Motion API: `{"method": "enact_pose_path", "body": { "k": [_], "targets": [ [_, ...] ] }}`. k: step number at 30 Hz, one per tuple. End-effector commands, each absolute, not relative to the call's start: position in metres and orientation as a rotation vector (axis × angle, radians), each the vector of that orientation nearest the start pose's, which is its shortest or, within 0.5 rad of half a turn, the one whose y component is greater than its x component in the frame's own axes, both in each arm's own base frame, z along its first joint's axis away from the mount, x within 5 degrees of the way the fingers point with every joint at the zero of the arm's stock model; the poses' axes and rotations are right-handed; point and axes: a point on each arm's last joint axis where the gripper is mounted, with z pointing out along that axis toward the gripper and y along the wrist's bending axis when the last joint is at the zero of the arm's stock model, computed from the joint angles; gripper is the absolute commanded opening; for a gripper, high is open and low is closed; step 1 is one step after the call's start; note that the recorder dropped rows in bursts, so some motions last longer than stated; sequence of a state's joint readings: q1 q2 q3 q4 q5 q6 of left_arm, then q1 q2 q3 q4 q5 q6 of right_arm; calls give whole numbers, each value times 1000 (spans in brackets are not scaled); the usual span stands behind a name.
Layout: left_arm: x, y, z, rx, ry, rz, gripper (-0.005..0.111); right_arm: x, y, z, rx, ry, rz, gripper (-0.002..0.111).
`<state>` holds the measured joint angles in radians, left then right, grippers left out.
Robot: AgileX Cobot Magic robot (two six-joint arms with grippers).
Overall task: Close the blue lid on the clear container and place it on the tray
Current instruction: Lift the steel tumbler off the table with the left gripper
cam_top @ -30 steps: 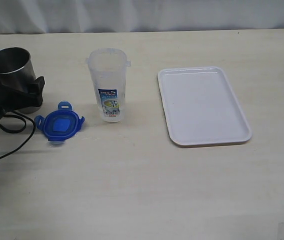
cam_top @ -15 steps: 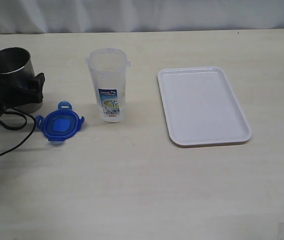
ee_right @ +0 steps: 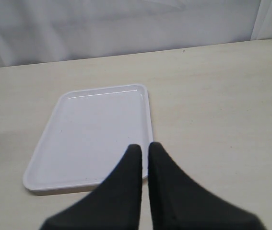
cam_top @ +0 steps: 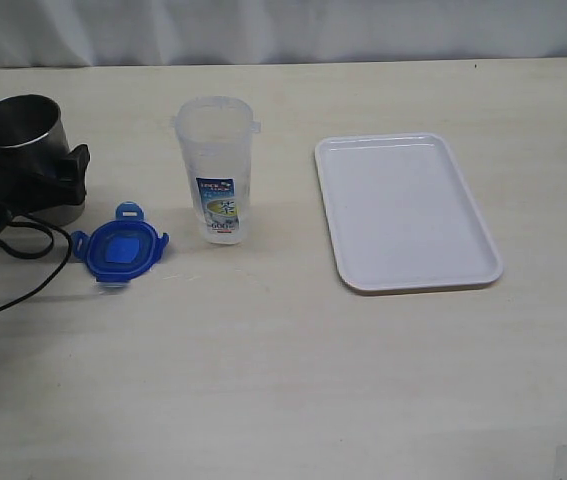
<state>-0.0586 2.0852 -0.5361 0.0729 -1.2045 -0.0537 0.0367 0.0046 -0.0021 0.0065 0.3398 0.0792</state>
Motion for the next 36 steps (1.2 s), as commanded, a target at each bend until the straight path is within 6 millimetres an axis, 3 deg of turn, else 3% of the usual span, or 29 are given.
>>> {"method": "enact_pose_path", "body": {
  "k": [1,10,13,19,25,36],
  "targets": [
    [310,-25,81,82,1808,-136,105,53,2,182,48,1825,93,5],
    [311,-25,82,87,1807,-139,105,53,2,182,48,1825,93,5],
    [311,-25,82,87,1807,-139,97,53,2,182,48,1825,93,5],
    [311,-25,82,89,1807,-140,56,53,2,182,48,1825,93,5],
    [310,-26,78,99,1847,-142,-1,53,2,182,48,1825,93,5],
    [309,-33,84,177,1796,-191,0,53,2,182,48,1825,93,5]
  ]
}}
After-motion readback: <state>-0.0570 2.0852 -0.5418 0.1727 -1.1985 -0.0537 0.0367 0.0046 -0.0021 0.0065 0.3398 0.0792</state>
